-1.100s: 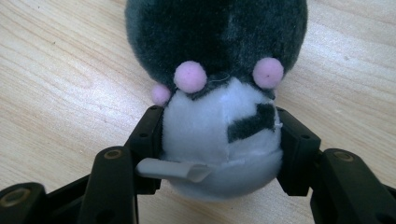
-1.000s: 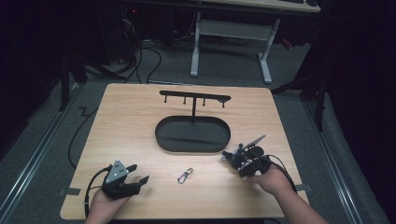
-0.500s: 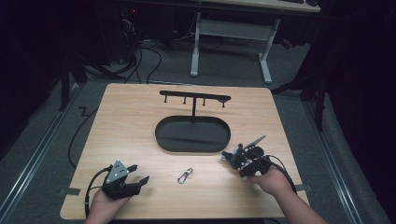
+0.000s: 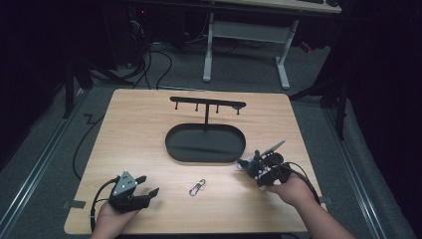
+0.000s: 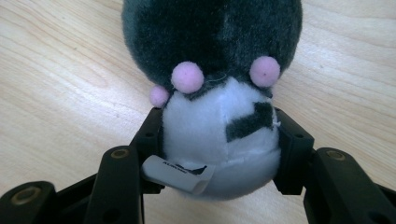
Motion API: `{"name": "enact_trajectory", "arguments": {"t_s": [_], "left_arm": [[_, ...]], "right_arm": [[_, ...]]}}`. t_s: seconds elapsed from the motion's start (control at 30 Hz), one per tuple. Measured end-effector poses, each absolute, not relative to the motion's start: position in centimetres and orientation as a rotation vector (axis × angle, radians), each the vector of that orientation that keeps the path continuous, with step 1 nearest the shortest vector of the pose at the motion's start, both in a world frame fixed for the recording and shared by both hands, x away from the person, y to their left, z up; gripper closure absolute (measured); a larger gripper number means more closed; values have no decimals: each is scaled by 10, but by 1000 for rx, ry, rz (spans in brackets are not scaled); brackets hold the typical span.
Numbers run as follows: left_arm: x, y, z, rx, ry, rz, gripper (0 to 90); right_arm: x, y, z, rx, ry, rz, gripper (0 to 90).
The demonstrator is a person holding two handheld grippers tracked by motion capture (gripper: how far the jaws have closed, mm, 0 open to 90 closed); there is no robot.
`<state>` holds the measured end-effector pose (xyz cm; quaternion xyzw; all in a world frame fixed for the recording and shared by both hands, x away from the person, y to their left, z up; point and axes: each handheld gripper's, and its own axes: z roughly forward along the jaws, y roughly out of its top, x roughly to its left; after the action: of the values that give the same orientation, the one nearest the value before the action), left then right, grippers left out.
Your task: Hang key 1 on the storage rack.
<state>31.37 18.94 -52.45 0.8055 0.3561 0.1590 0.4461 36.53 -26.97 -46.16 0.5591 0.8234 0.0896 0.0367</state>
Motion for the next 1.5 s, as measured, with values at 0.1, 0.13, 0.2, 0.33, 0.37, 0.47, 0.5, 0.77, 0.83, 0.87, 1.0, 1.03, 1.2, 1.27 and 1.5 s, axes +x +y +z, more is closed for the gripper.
{"name": "enact_trajectory", "arguments": {"t_s": [0.1, 0.13, 0.2, 0.33, 0.37, 0.47, 0.5, 0.77, 0.83, 0.87, 1.0, 1.03, 1.2, 1.27, 1.5], "left_arm": [[314, 189, -525, 1997, 880, 390, 340], [314, 189, -525, 1997, 880, 390, 340], [314, 189, -525, 2000, 879, 388, 340], [314, 188, -525, 2007, 875, 384, 340], [314, 188, -525, 2005, 875, 384, 340], [314, 188, -525, 2005, 875, 385, 340], [314, 188, -525, 2006, 875, 383, 340], [314, 187, -526, 2007, 874, 380, 340], [314, 187, -526, 2009, 873, 380, 340], [314, 187, -526, 2011, 873, 377, 341], [314, 187, -526, 2012, 872, 377, 340], [314, 187, -526, 2011, 872, 377, 340], [314, 189, -525, 2012, 873, 374, 340], [314, 189, -525, 2006, 874, 376, 340], [313, 189, -525, 2014, 869, 370, 341]], "right_arm": [[364, -271, -454, 1711, 2529, 271, 486], [364, -271, -451, 1714, 2531, 281, 486], [364, -271, -446, 1714, 2533, 284, 486], [364, -270, -435, 1707, 2537, 290, 486], [364, -269, -432, 1705, 2538, 285, 486], [365, -268, -424, 1712, 2536, 296, 485], [365, -268, -422, 1711, 2535, 298, 486], [367, -262, -407, 1694, 2539, 306, 486], [368, -261, -403, 1687, 2540, 315, 486], [369, -260, -401, 1686, 2539, 319, 486], [374, -258, -389, 1684, 2537, 322, 486], [375, -258, -387, 1682, 2535, 329, 485], [386, -255, -374, 1693, 2530, 329, 486], [390, -254, -370, 1697, 2535, 335, 486], [404, -249, -358, 1699, 2561, 346, 486]]}}
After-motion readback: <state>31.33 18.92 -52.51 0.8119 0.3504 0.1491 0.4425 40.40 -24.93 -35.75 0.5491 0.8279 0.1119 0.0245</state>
